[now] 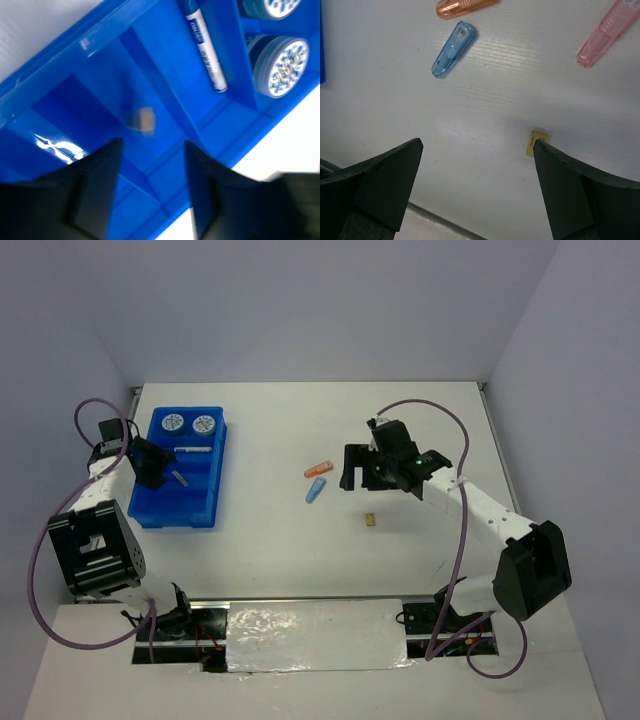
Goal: Sort the stationery into containers
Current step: Place the stationery in the storage box, then pick up the stationery from the center of the board, then place the stationery in the storage box, then pick up the pen from the center of the board, then place the pen in the storage box.
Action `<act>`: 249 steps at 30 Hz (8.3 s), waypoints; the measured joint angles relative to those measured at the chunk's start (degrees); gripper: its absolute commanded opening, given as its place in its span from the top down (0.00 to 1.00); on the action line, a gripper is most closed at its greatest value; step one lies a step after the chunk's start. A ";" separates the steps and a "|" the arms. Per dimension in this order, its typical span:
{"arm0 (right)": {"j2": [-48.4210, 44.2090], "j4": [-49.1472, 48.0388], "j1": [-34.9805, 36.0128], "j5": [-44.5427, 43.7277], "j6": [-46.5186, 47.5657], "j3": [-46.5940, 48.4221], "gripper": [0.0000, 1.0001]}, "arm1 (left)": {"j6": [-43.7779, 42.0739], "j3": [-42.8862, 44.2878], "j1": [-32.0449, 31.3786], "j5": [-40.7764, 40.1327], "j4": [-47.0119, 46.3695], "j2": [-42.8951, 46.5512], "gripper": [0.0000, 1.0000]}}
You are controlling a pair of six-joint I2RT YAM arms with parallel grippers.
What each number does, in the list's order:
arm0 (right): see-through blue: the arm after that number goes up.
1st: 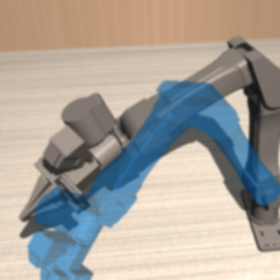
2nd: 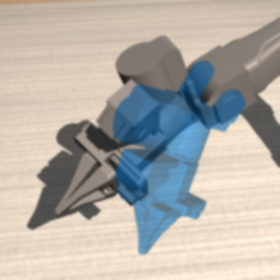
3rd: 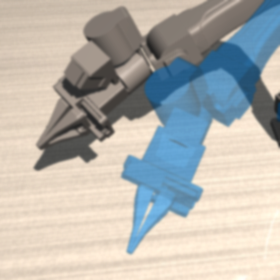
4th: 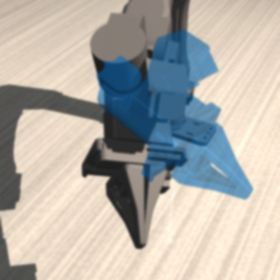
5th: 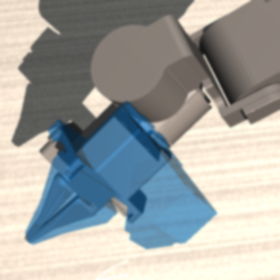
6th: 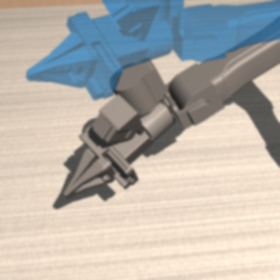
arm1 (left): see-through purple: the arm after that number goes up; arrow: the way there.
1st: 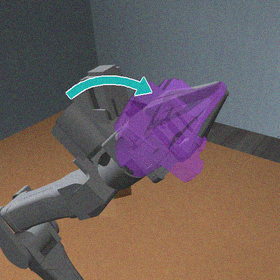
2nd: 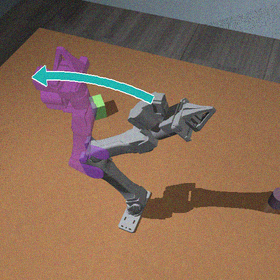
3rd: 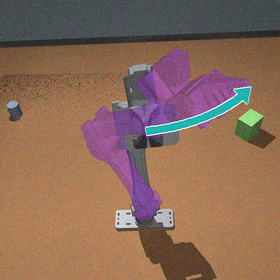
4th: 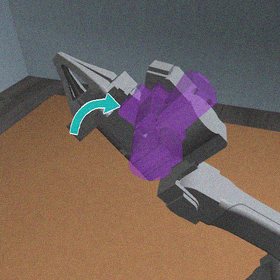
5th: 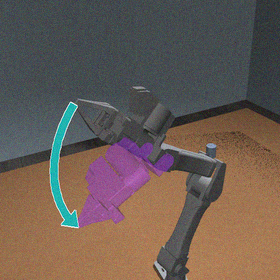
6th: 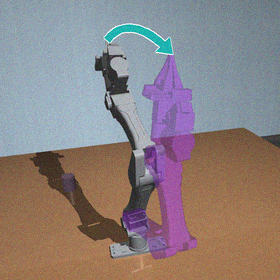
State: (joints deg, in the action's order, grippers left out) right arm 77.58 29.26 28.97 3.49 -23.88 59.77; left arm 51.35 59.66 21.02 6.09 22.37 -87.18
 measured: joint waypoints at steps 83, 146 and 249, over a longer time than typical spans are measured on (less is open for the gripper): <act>0.20 -22.84 9.79 27.74 4.37 3.43 0.75 | 4.33 6.93 -42.21 36.54 0.02 9.46 1.00; -8.90 -10.27 0.68 16.72 7.23 0.87 0.09 | -19.21 26.18 -24.55 -5.55 11.34 -5.62 0.01; -17.35 0.28 -0.63 24.83 11.39 1.99 0.06 | 22.67 -19.91 -3.34 -12.00 3.98 27.52 0.28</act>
State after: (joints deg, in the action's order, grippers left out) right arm 60.23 29.54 28.34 28.32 -12.49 61.76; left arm 74.02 39.75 17.67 -5.91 26.35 -59.66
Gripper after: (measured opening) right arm 0.934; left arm 0.687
